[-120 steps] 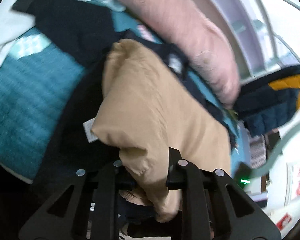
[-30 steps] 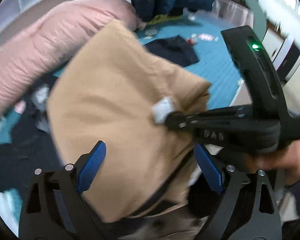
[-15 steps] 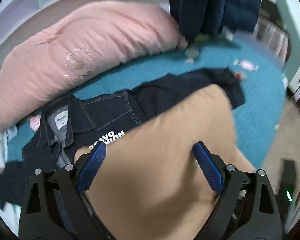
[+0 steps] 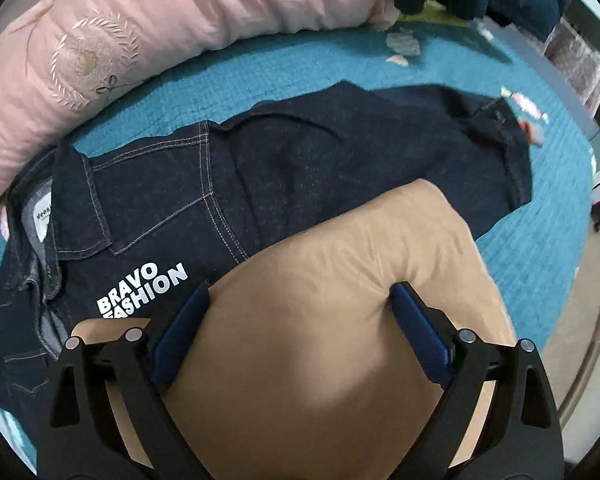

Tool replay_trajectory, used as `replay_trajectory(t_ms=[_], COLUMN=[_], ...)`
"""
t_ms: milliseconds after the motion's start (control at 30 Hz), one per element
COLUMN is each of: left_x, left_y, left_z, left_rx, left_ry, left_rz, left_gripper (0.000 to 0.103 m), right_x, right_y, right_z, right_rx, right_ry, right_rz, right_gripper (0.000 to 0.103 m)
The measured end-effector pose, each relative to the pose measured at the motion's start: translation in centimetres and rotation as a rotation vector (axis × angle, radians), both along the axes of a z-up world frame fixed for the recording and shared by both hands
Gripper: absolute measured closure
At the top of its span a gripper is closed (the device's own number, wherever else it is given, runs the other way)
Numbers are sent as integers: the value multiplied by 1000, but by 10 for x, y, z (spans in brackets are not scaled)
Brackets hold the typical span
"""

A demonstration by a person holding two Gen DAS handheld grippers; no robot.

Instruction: Fold large clothes

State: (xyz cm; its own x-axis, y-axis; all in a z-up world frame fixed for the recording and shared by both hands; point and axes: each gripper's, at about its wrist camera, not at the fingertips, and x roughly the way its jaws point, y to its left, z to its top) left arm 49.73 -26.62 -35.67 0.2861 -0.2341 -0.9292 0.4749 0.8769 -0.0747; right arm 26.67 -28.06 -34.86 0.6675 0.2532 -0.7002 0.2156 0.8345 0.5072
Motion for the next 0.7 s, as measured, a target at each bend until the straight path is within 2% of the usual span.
replay_trajectory(t_ms=[33,100,167,200,300,367,433,533,600,667,700], left_x=[-1,-3,-7,-15,-34,-43,-44,-38,-32,-28,-28], left_y=[4,11,23,35,68,96,113,120,122,122,120], left_z=[3,11,27,42,68,73,64,30,14,9,9], left_rx=[-25,-72,-139,-148,-157,-175,-175,-135,-160,-173,-162], left_ry=[-1,6,1,-37,-108,-111,-78,-16,20,27,24], left_rz=[1,-4,-18,-22,-20,14,74,116,152,170,169], left_gripper=[10,10,10,10,10,10,10,10,10,10,10], right_x=[7,17,18,18,20,18,16,5,-3,-9,-9], right_y=[3,14,10,8,18,21,27,37,52,66,72], right_z=[-7,-29,-52,-52,-43,-39,-31,-7,10,12,6], right_rx=[17,-18,41,52,-33,-41,-59,-125,-148,-161,-179], right_ry=[27,103,130,136,146,149,149,100,44,8,21], right_rz=[23,32,12,3,31,28,22,21,47,72,81], right_gripper=[97,99,103,103,103,103,102,95,94,86,82])
